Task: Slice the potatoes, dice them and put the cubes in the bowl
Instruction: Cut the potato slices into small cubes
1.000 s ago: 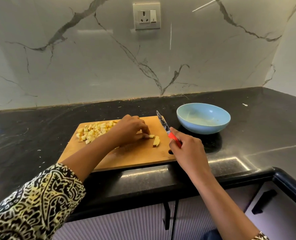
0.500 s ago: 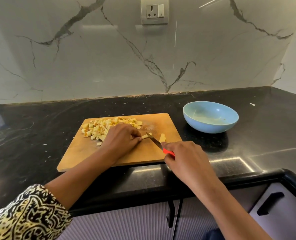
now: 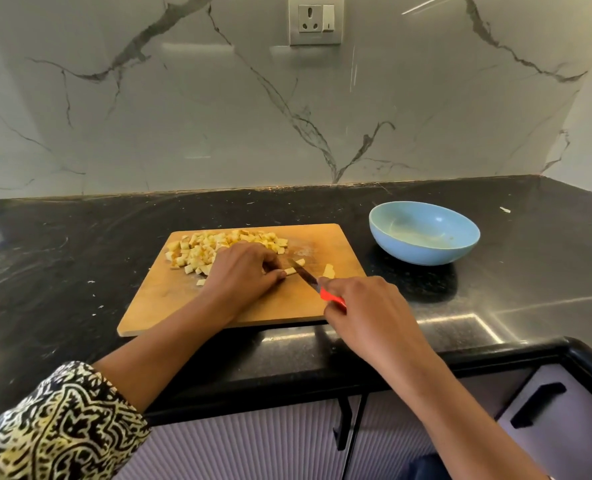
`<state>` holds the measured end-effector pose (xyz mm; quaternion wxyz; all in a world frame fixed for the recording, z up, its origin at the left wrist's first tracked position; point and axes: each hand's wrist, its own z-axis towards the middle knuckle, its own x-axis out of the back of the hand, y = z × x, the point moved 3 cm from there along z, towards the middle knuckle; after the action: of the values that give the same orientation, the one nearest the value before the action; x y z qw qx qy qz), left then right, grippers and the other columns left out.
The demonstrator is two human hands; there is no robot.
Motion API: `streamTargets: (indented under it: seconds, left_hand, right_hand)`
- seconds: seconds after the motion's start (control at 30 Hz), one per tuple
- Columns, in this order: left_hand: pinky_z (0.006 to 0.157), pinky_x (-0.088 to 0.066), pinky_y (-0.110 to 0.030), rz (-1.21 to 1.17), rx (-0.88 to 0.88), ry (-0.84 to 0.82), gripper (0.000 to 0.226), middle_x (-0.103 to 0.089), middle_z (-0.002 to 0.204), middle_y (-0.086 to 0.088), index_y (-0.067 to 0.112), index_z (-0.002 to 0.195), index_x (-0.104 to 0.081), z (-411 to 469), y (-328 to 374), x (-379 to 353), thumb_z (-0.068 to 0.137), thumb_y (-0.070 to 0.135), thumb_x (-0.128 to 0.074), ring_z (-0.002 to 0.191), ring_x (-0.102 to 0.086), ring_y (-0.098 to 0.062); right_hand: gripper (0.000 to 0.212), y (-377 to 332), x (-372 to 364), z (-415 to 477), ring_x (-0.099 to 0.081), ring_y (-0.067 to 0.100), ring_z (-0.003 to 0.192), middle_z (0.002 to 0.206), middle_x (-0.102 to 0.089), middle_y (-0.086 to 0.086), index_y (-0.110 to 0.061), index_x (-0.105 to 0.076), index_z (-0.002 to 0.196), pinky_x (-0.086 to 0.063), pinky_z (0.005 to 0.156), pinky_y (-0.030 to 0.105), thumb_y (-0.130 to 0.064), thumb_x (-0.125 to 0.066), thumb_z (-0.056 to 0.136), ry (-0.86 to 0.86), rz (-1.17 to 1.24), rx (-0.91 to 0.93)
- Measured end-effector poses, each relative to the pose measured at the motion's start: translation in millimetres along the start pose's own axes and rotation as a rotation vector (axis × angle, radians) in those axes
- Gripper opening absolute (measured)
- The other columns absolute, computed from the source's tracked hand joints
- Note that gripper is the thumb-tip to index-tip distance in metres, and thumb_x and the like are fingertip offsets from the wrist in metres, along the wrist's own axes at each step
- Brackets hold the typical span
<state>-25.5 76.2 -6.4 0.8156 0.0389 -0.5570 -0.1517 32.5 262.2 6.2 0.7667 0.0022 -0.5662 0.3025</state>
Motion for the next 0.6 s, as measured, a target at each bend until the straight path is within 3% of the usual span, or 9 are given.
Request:
streamTargets:
  seconds: [0.1, 0.23, 0.37, 0.43, 0.5, 0.6]
  left_hand:
    - [0.075, -0.041, -0.024, 0.013, 0.010, 0.004, 0.021, -0.066, 0.093, 0.008, 0.026, 0.100, -0.071, 1.2, -0.2, -0.9, 0.086, 0.041, -0.065, 0.083, -0.051, -0.005]
    - [0.085, -0.042, -0.033, 0.064, 0.018, 0.024, 0.022, -0.067, 0.096, 0.009, 0.030, 0.099, -0.071, 0.0, -0.4, -0.6, 0.087, 0.045, -0.062, 0.087, -0.052, -0.007]
    - [0.085, -0.031, -0.033, 0.160, 0.029, 0.047, 0.024, -0.064, 0.097, 0.011, 0.033, 0.101, -0.067, -0.6, 0.4, 0.2, 0.088, 0.050, -0.058, 0.089, -0.047, -0.007]
    - [0.085, -0.031, -0.034, 0.224, 0.035, 0.064, 0.023, -0.063, 0.101, 0.009, 0.034, 0.105, -0.064, 0.2, 0.0, 0.7, 0.089, 0.049, -0.056, 0.094, -0.048, -0.009]
    - [0.087, -0.033, -0.034, 0.259, 0.038, 0.102, 0.023, -0.060, 0.108, 0.007, 0.033, 0.110, -0.062, 0.8, -0.8, 2.7, 0.091, 0.045, -0.055, 0.100, -0.050, -0.012]
    - [0.088, -0.035, -0.033, 0.234, 0.026, 0.138, 0.026, -0.057, 0.114, 0.006, 0.032, 0.116, -0.060, 1.3, -1.1, 3.7, 0.091, 0.038, -0.055, 0.105, -0.049, -0.013]
  right_hand:
    - [0.037, -5.8, -7.2, 4.6, -0.061, 0.018, 0.090, 0.107, -0.068, -0.001, -0.027, -0.058, 0.130, -0.050, 0.072, 0.029, -0.022, -0.048, 0.095, -0.055, -0.096, 0.011]
    - [0.032, -15.6, -17.4, 16.8, -0.049, 0.016, 0.076, 0.097, -0.063, 0.002, -0.023, -0.058, 0.127, -0.037, 0.063, 0.026, -0.022, -0.046, 0.097, -0.099, -0.189, 0.068]
    - [0.037, 8.1, -9.4, 10.5, -0.048, 0.004, 0.056, 0.063, -0.049, -0.015, -0.033, -0.058, 0.129, -0.031, 0.050, 0.013, -0.023, -0.053, 0.094, 0.062, 0.063, -0.009]
    - [0.038, 21.2, -6.8, 6.9, -0.043, 0.003, 0.048, 0.054, -0.041, -0.018, -0.033, -0.058, 0.129, -0.030, 0.048, 0.014, -0.023, -0.056, 0.093, 0.179, 0.136, -0.047]
    - [0.037, 34.9, -7.9, 9.4, -0.045, 0.005, 0.048, 0.051, -0.041, -0.017, -0.031, -0.061, 0.127, -0.033, 0.048, 0.016, -0.023, -0.059, 0.091, 0.266, 0.194, -0.088]
    - [0.036, 51.5, -14.3, 15.6, -0.048, 0.011, 0.051, 0.061, -0.060, -0.007, -0.029, -0.062, 0.126, -0.036, 0.050, 0.019, -0.024, -0.061, 0.090, 0.261, 0.297, -0.141]
